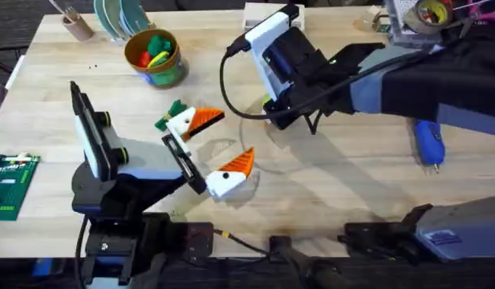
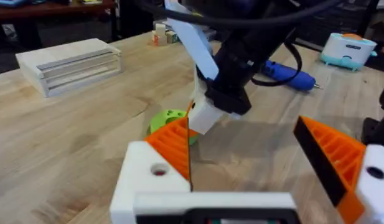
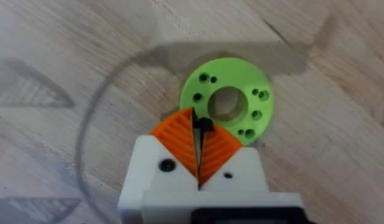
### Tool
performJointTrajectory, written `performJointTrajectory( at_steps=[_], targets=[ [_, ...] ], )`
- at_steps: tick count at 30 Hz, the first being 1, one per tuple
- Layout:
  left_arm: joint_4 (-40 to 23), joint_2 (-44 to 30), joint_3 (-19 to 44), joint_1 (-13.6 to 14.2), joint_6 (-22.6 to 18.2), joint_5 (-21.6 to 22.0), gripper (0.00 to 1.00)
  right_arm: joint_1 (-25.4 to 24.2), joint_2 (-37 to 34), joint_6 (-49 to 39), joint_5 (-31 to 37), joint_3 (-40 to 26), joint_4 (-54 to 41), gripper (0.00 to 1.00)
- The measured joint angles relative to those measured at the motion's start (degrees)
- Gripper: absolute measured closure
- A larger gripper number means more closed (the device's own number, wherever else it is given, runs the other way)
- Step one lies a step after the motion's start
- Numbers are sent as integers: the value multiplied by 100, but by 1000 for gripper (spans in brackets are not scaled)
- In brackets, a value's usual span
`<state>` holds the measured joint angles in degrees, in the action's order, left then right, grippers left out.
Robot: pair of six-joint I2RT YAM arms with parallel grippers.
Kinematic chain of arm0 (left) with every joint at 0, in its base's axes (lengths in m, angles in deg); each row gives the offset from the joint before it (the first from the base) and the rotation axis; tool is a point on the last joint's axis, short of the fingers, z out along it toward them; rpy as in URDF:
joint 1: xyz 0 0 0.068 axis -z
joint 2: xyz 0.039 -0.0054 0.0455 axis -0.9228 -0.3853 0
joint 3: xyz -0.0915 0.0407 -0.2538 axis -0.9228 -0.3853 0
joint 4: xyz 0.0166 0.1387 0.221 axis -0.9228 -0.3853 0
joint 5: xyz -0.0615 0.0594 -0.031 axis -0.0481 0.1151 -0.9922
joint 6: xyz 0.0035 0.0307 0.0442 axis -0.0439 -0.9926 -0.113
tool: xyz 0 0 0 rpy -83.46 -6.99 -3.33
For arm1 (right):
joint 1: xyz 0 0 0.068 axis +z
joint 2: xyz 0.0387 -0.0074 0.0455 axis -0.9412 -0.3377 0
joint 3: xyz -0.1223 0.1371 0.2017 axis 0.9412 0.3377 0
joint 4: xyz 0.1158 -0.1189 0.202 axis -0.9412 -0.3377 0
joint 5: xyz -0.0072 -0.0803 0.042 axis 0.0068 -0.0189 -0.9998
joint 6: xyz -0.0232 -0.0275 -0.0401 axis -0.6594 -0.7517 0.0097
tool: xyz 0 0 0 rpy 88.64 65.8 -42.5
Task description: Pick up the gripper from the table and insert it into the empty holder that is missing its gripper. Then pick up a screw, insert it into the mounting hole, and use the screwdriver to tighten it. Finally, clean up the table by picking up the vegetable and placing it into the bucket.
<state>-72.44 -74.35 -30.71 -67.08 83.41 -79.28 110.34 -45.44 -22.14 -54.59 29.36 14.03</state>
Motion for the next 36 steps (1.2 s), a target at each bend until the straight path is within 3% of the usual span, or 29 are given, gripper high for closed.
performJointTrajectory(
  at_steps=[5,9,27,32,36],
  targets=[
    [0,0,0,0,0,0,8,-2,265,-104,0,-12,-53,993],
    [0,0,0,0,0,0,8,-2,390,-221,2,-355,-626,993],
    [-1,0,0,0,0,0,9,1,152,-809,-25,-3844,-3434,993],
    [0,0,0,0,0,0,8,290,-238,-948,-204,-4619,-3946,993],
    [0,0,0,0,0,0,8,715,-379,-1089,-326,-4878,-4010,993]
  ],
)
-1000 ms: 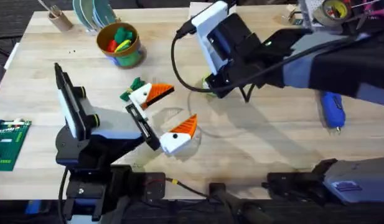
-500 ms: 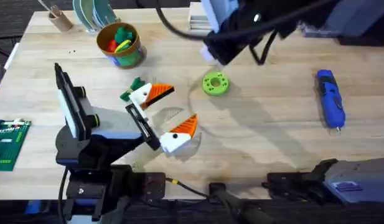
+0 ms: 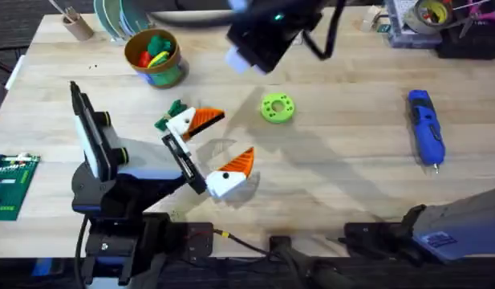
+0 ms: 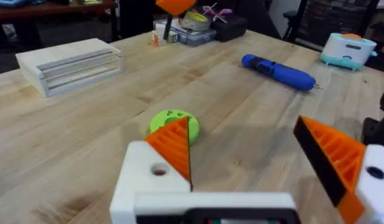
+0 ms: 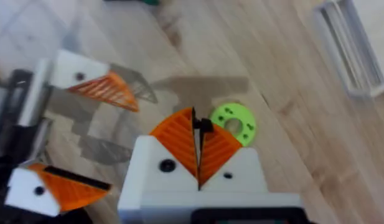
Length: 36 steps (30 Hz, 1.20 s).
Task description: Pick up the gripper from the table and insert it into the empty holder that is missing its gripper. Then pick up a screw, insert it into the mounting hole, and use the screwdriver to tighten it. Finally, clean up the table by picking up the vegetable and placing it into the bucket.
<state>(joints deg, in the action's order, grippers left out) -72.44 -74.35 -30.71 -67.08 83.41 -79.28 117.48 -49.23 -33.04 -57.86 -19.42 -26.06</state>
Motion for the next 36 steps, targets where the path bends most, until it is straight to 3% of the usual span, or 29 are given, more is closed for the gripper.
performJointTrajectory(
  at_steps=[10,36],
  targets=[
    [-1,0,0,0,0,1,8,986,-2,-246,-111,-33,86,993],
    [-31,0,0,0,-160,-190,8,1213,-396,-263,-413,-55,440,993]
  ],
)
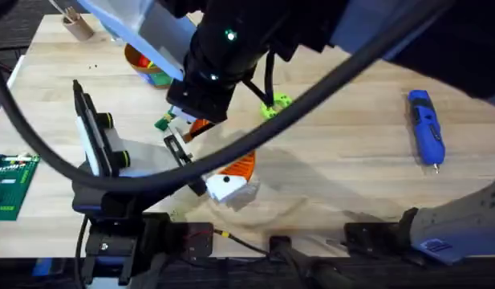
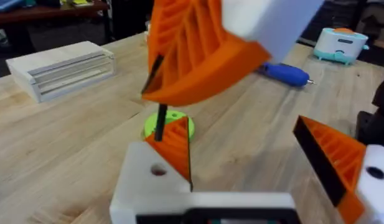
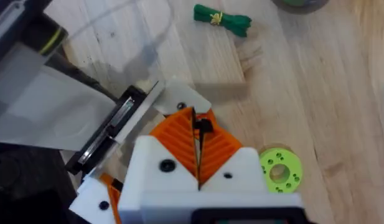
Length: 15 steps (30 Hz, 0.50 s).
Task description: Pick up the gripper from the table and insert it into the empty holder that is missing its gripper. Then pick up a screw, insert it into the mounting hole, and use the screwdriver to tighten it. Finally, clean up the table by picking up the vegetable and placing it into the bucket.
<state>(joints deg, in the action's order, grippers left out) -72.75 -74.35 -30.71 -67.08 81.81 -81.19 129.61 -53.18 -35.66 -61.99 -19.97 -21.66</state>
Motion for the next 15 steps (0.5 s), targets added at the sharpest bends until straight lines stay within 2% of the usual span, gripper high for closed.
performJointTrajectory(
  at_steps=[15],
  targets=[
    [-11,0,0,0,-61,-72,8,0,-85,1,-211,-11,-1,993]
  ],
)
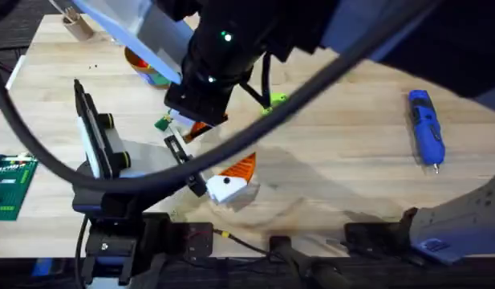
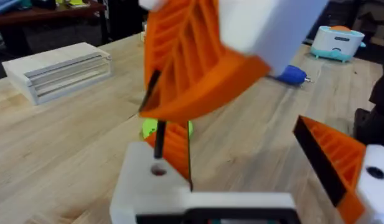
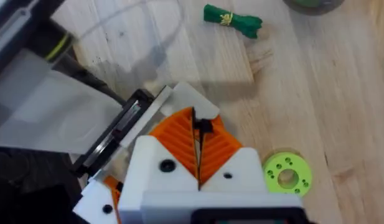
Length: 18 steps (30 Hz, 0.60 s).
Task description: Pick up the gripper from the table and insert it into the empty holder that is missing its gripper. Then pick up a screw, insert it into the mounting hole, and use the screwdriver to tighten it. Finally, clean up the table by picking up the vegetable and placing it into the bucket.
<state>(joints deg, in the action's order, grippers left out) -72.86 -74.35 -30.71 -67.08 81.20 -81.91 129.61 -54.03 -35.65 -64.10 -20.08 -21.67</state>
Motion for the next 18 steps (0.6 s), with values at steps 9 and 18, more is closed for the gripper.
performJointTrajectory(
  at_steps=[9,18],
  targets=[
    [-9,-11,0,0,39,-15,8,0,-217,-2,2,-20,15,993],
    [-9,-11,0,0,42,-15,8,0,-217,-2,2,-22,-10,993]
  ],
)
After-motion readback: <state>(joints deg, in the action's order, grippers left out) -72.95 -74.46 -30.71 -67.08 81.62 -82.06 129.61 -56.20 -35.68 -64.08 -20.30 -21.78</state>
